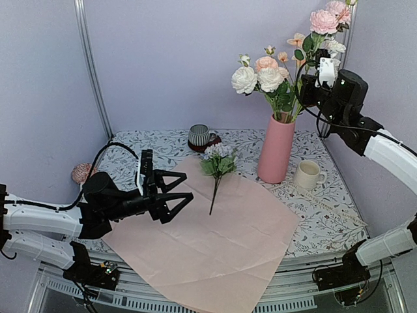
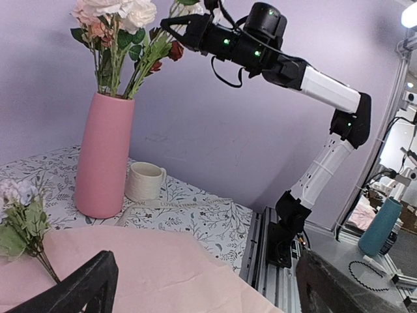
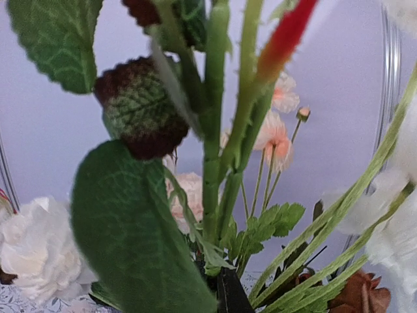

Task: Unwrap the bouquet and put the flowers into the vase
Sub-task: Place the fake flower in the vase.

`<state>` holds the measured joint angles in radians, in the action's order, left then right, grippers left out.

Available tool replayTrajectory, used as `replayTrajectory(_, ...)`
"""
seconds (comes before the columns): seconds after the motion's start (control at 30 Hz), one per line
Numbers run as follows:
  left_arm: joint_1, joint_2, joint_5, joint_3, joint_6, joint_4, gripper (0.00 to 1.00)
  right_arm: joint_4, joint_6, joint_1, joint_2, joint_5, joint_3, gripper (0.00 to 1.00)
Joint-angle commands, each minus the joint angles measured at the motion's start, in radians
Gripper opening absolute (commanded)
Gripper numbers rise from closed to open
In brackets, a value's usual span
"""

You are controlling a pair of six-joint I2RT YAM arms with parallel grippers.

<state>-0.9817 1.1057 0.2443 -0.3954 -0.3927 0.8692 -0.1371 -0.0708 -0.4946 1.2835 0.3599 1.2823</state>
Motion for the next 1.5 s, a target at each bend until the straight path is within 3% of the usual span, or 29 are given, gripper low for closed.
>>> replayTrajectory(0.0, -0.007, -0.004, -0.013, 0.004, 0.013, -0.014, 0.97, -0.043, 0.072, 0.027, 0.033, -0.05, -0.065, 0.02)
replayTrajectory(0.23, -0.007, -0.003, -0.016, -0.002, 0.014, -0.027, 0.97, -0.042, 0.145, 0.034, 0.073, -0.069, -0.171, 0.03)
replayTrajectory(0.37, -0.007, 0.0, -0.014, -0.005, 0.014, -0.029, 0.97, -0.03, 0.155, 0.035, 0.097, -0.061, -0.204, 0.12)
replayTrajectory(0.57, -0.007, 0.008, -0.023, -0.026, 0.017, -0.064, 0.97, 0.069, 0.168, 0.036, 0.097, -0.09, -0.187, 0.48)
replayTrajectory(0.73, -0.005, 0.038, -0.072, -0.056, 0.009, -0.122, 0.97, 0.156, 0.177, 0.035, 0.041, -0.195, -0.207, 0.63)
replayTrajectory(1.0, 0.01, 0.147, -0.213, -0.174, -0.046, -0.32, 0.96, 0.201, 0.209, 0.034, -0.12, -0.444, -0.35, 0.75)
replayTrajectory(1.1, 0.029, 0.211, -0.226, -0.225, -0.071, -0.39, 0.91, 0.118, 0.213, 0.034, -0.182, -0.549, -0.463, 0.76)
replayTrajectory(1.27, 0.062, 0.348, -0.208, -0.333, -0.109, -0.522, 0.65, -0.005, 0.246, 0.032, -0.22, -0.683, -0.586, 0.74)
replayTrajectory(1.47, 0.093, 0.515, -0.261, -0.507, -0.135, -0.724, 0.54, -0.112, 0.23, 0.027, -0.212, -0.714, -0.661, 0.74)
